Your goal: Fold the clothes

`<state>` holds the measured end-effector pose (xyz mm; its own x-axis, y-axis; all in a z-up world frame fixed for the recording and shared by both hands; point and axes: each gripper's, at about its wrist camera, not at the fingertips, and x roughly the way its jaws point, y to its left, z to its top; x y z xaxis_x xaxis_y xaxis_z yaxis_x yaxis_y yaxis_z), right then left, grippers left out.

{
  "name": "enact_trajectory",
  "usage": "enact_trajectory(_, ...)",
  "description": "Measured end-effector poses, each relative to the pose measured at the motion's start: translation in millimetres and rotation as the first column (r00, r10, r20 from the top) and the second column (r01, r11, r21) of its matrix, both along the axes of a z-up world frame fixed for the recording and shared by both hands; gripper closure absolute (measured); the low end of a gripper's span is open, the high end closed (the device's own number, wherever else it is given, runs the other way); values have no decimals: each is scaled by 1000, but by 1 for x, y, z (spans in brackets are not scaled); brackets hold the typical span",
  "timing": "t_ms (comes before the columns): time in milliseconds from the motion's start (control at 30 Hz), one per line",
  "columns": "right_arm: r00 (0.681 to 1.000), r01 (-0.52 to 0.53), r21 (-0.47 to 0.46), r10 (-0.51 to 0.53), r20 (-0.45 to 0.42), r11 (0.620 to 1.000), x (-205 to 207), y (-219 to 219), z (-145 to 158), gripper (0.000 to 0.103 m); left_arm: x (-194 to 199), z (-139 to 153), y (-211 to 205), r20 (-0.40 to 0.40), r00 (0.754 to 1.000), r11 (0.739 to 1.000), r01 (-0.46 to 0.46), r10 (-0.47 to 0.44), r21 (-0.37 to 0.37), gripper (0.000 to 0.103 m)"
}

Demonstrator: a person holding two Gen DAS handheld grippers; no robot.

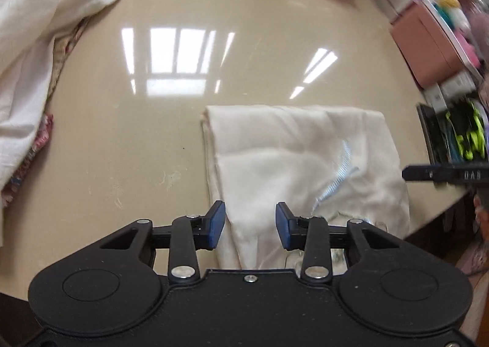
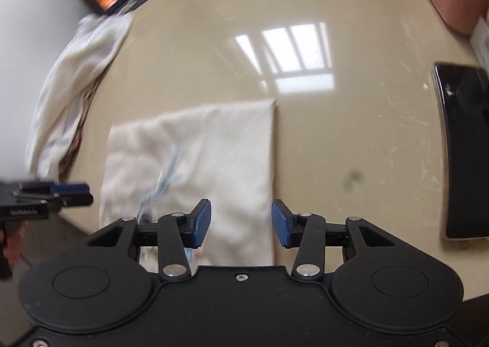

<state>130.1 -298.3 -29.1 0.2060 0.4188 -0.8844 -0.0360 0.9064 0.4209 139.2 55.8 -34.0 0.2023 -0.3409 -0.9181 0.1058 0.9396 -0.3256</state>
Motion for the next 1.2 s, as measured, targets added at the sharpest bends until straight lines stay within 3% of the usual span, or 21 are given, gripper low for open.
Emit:
enact_trajectory(167, 1000, -3, -53, 3, 3, 999, -3, 6, -6, 57, 4, -10, 5, -66, 997, 999, -51, 49, -21, 73)
enact_trajectory(367, 998, 35, -32, -36, -46, 999, -10, -1, -17, 59, -4, -18, 17, -133, 982, 990, -138, 131, -42, 74)
enact_trajectory(500, 998, 30, -17, -31, -54, 999, -12, 4, -20, 93, -3, -17, 22, -141, 977, 984, -167, 157, -63, 93)
enact_trajectory(533, 998, 27, -19, -28, -50, 999, -13, 6, -19, 96, -1, -15, 23, -137, 978, 983, -170, 160, -65, 100)
enact_trajectory(600, 999, 27, -8, -27, -41, 1000, -13, 7, -15, 100, 1, -12, 25, -129, 978, 982, -175, 165, -70, 103)
enact_trajectory(833, 998, 63, 62, -61, -31, 996, -10, 5, 0, 101, 11, 0, 31, -100, 978, 977, -193, 184, -87, 103)
enact_trajectory(1033, 995, 80, 39, -78, -63, 996, -7, 5, -14, 101, 12, -15, 21, -143, 979, 989, -148, 145, -10, 103)
enact_trajectory(1200, 995, 94, 51, -91, -50, 994, -8, 5, -16, 100, 10, -6, 26, -88, 976, 979, -201, 197, -35, 103)
